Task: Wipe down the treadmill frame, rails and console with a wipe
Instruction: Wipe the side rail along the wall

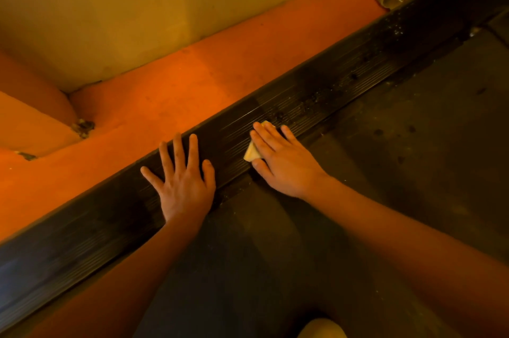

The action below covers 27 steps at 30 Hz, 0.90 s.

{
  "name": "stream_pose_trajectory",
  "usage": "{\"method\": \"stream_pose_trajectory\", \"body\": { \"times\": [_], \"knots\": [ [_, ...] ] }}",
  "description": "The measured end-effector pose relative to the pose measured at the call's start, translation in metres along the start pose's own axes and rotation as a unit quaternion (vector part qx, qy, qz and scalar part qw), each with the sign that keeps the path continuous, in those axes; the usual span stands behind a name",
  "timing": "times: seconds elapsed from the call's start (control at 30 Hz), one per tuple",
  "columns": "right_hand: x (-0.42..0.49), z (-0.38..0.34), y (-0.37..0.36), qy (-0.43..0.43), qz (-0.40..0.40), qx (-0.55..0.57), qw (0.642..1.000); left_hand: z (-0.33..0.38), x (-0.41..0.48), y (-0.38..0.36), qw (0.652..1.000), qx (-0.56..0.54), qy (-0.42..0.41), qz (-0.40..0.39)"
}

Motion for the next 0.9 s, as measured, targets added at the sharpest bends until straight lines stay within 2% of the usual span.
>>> {"method": "stream_pose_trajectory", "body": {
  "times": [0.2,0.5,0.77,0.9],
  "knots": [
    [0.052,-0.003,0.025,-0.025,0.018,0.020,0.999,0.006,0.001,0.001,1.000,0.000,0.000,-0.009],
    [-0.023,-0.005,-0.010,-0.027,-0.002,0.014,1.000,0.006,0.000,0.002,1.000,-0.002,-0.003,0.000],
    [0.077,0.008,0.027,-0.048,0.048,-0.001,0.998,0.005,0.000,0.001,1.000,-0.007,0.000,-0.003],
    [0.049,0.005,0.016,-0.037,0.062,0.018,0.997,0.005,0.000,0.001,1.000,-0.004,0.001,-0.004]
  ]
}}
Point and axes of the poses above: each hand's wrist, its own x-axis towards the middle knuckle, its own y-axis out of the back of the hand, z = x × y, the point moved 8 cm from there along x, towards the middle knuckle, and after that the axes turned 11 degrees about -x, right-handed, at the moved point
